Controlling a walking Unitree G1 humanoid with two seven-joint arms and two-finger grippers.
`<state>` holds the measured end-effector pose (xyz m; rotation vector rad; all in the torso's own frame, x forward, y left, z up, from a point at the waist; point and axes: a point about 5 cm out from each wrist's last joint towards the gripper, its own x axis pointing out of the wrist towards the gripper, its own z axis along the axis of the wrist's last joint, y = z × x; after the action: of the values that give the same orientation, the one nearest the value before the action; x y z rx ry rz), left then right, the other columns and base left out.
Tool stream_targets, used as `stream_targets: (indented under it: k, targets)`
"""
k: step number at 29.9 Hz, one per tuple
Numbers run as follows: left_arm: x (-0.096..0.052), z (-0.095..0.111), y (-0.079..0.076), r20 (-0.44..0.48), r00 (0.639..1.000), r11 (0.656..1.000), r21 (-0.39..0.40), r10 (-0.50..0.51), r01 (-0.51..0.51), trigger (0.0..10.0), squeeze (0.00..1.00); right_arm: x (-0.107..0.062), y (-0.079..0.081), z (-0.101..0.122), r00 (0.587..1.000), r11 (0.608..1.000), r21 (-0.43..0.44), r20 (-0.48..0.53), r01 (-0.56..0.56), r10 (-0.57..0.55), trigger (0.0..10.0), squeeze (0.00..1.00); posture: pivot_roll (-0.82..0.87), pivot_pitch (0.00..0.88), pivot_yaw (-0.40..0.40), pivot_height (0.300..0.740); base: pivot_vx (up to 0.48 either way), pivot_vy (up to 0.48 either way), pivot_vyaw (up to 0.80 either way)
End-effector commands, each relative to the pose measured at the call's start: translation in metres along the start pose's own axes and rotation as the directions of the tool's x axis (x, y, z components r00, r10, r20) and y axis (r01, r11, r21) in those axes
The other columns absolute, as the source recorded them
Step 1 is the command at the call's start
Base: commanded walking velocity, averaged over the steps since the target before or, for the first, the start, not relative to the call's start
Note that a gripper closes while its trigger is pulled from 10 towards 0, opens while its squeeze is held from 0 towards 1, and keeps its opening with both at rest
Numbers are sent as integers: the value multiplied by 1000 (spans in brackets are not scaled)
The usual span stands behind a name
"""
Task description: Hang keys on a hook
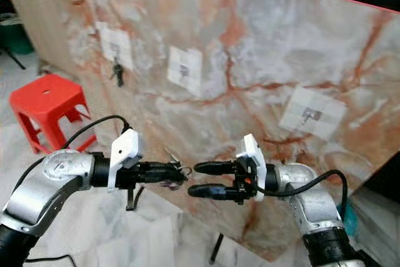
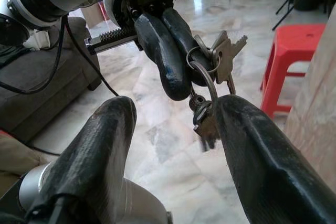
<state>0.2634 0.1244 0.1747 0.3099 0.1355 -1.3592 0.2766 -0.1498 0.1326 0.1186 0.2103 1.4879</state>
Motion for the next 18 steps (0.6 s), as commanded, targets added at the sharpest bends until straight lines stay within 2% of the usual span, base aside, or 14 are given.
stream_targets:
  k: [1, 6, 18]
  targets:
    - [1, 4, -2, 21, 1000, 1000, 8, -17, 17, 10000, 0, -1, 1, 3, 1000, 1000, -10, -10, -4, 4, 10000, 0, 126, 0, -105, 740, 0, 0, 0]
    - [1, 5, -2, 33, 999, 1000, -3, -24, 24, 10000, 0, 0, 2, 1, 999, 1000, -14, -38, -19, 19, 10000, 0, 127, 0, -106, 740, 0, 0, 0]
    - [-1, 3, -5, 4, 993, 993, -3, -115, 115, 10000, 0, 4, -1, 2, 996, 999, -42, -87, -30, 26, 10000, 0, 115, 0, -85, 740, 0, 0, 0]
